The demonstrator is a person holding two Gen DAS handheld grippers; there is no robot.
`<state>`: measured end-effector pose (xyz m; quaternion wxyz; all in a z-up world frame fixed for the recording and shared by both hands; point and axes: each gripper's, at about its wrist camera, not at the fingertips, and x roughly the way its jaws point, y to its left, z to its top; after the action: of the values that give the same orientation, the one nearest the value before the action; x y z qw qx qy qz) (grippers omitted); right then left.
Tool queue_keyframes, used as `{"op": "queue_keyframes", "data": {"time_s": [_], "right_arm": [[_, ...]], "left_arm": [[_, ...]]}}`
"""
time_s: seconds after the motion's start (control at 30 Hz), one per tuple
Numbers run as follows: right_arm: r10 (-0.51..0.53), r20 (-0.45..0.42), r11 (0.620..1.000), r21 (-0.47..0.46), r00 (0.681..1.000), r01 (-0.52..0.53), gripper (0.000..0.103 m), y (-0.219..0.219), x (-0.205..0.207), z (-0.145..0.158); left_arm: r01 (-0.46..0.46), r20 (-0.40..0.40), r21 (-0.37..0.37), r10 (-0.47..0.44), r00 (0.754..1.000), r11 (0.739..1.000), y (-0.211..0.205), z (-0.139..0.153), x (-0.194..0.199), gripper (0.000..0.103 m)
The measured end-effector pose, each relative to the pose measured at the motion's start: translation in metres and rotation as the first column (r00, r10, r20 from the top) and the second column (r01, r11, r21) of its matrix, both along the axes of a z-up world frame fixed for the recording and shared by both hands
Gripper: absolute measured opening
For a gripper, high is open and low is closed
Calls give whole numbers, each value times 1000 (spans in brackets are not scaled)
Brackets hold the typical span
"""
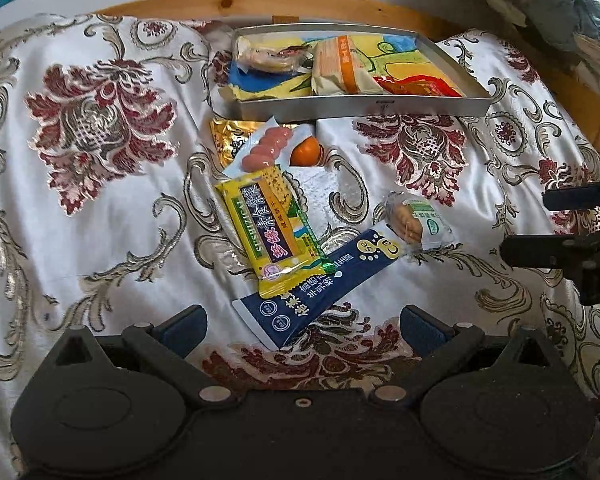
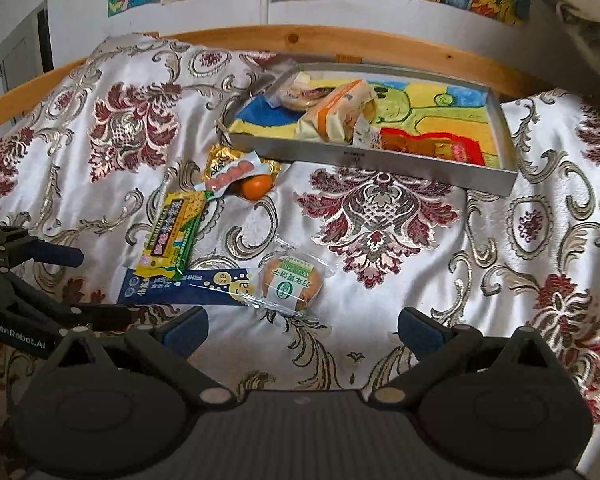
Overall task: Organize snacks
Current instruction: 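Grasp round packaged cake with right tool while left tool approaches blue stick packet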
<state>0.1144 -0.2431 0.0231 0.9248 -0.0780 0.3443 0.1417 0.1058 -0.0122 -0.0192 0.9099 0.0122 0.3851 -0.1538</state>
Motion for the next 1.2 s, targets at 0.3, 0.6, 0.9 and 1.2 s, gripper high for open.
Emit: {"op": "queue_keyframes", "data": {"time_s": [0.3,0.6,0.9,1.2], "right_arm": [[-16,-42,1000,21,999,17,103,4,31,-17],[2,-53,998,64,999,2,103,6,50,-32],[26,-63,996,83,998,-20,100,13,65,-42],[-3,-116,993,113,993,17,87,21,80,-53]], "left_arm": [[29,12,-56,-28,1000,998,7,-12,15,102],[62,-6,-83,-63,998,995,13,-23,30,102],[152,-24,-102,-155,988,983,16,-35,60,102],[238,-28,-119,-243,970,964,12,-40,60,102]]}}
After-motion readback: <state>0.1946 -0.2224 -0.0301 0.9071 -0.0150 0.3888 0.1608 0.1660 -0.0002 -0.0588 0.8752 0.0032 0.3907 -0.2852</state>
